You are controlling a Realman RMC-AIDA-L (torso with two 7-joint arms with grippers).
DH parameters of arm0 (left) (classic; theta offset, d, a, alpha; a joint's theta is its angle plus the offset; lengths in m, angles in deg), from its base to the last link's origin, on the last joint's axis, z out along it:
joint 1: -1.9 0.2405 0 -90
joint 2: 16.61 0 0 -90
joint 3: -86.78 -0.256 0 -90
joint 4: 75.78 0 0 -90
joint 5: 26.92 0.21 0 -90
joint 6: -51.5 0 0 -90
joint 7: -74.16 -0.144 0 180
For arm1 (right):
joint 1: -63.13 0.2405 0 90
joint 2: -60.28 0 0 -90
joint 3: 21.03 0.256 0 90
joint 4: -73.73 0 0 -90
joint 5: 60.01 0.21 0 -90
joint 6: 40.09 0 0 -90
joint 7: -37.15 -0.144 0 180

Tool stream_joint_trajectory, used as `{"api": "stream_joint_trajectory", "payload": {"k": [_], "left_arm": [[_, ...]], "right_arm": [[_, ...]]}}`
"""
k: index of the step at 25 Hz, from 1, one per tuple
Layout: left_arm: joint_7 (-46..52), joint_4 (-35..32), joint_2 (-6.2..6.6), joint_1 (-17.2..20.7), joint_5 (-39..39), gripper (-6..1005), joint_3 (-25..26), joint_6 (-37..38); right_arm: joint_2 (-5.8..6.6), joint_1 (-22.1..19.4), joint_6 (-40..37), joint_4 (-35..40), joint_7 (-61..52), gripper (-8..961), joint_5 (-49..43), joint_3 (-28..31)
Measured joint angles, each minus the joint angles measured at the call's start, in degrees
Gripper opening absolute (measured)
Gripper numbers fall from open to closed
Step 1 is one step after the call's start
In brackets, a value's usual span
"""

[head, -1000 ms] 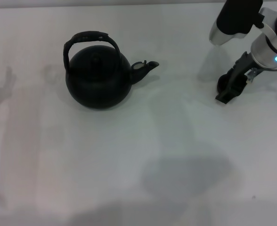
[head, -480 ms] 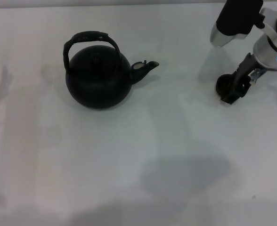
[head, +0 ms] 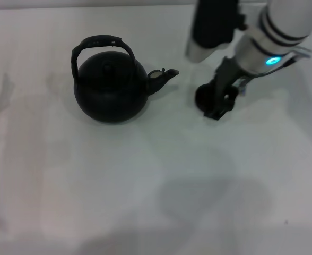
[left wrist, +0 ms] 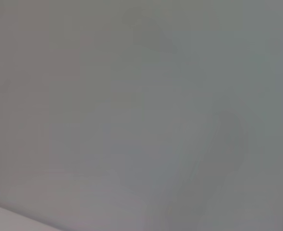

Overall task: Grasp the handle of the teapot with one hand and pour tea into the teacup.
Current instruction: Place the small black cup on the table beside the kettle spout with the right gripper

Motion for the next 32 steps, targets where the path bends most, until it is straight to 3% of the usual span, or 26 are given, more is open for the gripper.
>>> {"api": "stream_joint_trajectory", "payload": {"k": [5,9,32], "left_arm": [[0.0,0.0,0.0,0.0,0.0,882,0.0,0.0],[0.0,0.0,0.0,0.2,0.0,883,0.0,0.0],[0.0,-1.1,-0.09,-0.2,0.0,882,0.0,0.0]], "right_arm": [[0.0,2.7,-1.0,0.1,-1.6,739,2.8,-9.7],[0.01,3.6,-1.5,0.3,-4.1,745,3.7,-14.0],[0.01,0.8,-3.8,0.8,-4.3,776,5.9,-17.2]]}}
